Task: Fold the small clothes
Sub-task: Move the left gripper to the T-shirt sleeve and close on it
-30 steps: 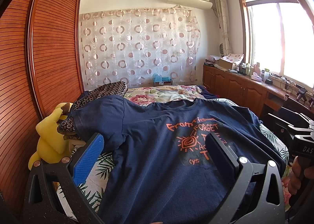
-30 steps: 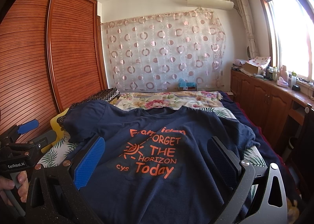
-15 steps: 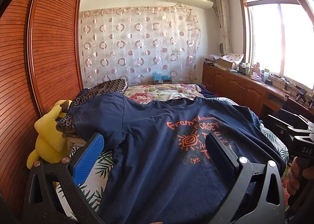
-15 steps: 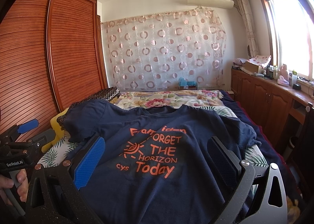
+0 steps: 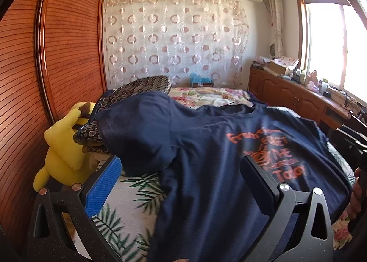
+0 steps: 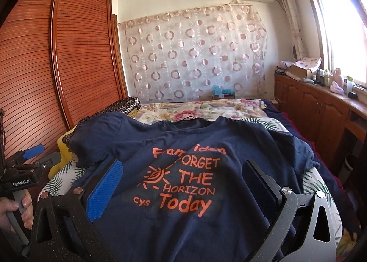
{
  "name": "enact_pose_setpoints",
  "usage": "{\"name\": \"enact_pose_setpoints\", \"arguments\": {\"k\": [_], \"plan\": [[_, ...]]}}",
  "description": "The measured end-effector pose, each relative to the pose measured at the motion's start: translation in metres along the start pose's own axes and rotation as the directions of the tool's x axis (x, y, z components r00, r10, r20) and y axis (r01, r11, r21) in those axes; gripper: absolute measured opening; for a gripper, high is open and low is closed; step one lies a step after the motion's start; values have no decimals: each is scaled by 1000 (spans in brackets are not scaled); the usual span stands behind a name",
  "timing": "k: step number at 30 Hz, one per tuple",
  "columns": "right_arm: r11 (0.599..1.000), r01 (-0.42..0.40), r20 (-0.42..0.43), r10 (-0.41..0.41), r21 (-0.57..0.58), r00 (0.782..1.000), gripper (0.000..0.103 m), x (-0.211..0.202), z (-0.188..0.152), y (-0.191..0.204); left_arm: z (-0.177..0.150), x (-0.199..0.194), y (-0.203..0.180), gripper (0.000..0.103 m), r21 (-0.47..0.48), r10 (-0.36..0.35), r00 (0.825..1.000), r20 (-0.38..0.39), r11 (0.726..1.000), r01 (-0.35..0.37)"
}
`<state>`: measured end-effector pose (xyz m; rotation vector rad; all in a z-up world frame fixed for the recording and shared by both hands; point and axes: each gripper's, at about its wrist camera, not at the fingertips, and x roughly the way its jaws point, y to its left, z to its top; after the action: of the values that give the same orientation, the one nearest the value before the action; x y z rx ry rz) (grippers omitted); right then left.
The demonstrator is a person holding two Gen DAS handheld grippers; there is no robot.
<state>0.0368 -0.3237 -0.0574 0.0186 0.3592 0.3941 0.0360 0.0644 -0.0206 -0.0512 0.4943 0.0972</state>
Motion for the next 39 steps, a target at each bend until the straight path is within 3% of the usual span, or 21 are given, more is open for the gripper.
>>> {"name": "enact_pose_setpoints", "arguments": {"k": [3,8,14,19,26,28,32,33,34,36,39], "plan": [[1000,-13,-18,12,-26,1000,103,15,2,6,-2,14,23,103,-7,10,999,-36,1000,-11],[995,-100,-122,96,-28,988,103,40,-2,15,-6,38,59,102,-31,10,996,-88,999,-13],[988,-125,-227,103,-86,968,103,60,-9,26,-6,81,91,77,-110,-67,979,-194,993,46],[983,-142,-295,102,-115,950,103,73,-7,26,-3,112,105,76,-146,-72,966,-248,989,37],[978,-149,-324,96,-143,941,103,73,1,26,-6,139,114,75,-191,-131,946,-297,979,76],[978,-150,-327,95,-147,940,103,73,2,26,-6,140,117,66,-205,-162,943,-292,973,104],[978,-153,-319,101,-142,942,103,76,-3,24,-5,135,120,39,-204,-193,944,-268,969,140],[978,-154,-315,103,-140,943,103,75,-3,25,-5,133,121,17,-196,-179,946,-269,972,128],[978,-155,-312,105,-138,944,103,76,-4,28,-4,132,124,6,-193,-161,948,-273,975,110],[978,-155,-309,106,-137,945,103,81,-6,29,-3,126,128,4,-206,-183,947,-265,970,130],[979,-154,-303,107,-136,947,103,80,-7,28,4,109,125,3,-164,-158,959,-235,979,121]]}}
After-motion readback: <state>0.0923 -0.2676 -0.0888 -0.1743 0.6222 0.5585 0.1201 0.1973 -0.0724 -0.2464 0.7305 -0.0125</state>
